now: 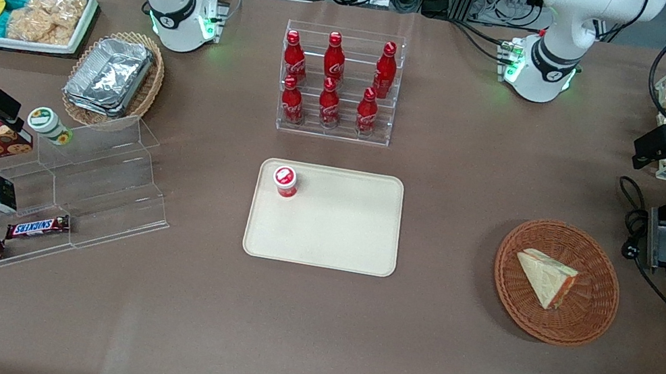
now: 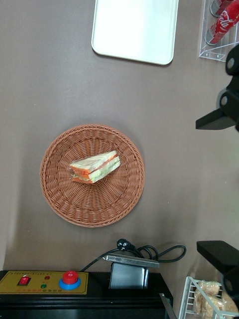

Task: Place sandwich from basket to tray
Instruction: 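Move the left gripper down over the wrapped sandwich in the wicker basket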

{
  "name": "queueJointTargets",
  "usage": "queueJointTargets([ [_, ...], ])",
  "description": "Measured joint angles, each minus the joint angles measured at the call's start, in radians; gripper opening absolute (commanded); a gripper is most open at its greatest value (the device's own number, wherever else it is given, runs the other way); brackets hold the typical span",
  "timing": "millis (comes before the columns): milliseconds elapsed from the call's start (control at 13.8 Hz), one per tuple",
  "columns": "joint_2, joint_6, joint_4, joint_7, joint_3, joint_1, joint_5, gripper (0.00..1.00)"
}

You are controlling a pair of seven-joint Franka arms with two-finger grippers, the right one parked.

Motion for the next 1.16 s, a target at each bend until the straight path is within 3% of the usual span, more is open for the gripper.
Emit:
queueJointTargets([
  [436,0.010,-0.004,-0.004,0.004,0.003,0.003,0.000,1.00],
  [727,0.108,0.013,-0.018,-0.015,0.013,0.060,-0.016,1.00],
  [1164,0.336,0.197,-0.028,-0.018,0.018,0.140,-0.146,1.00],
])
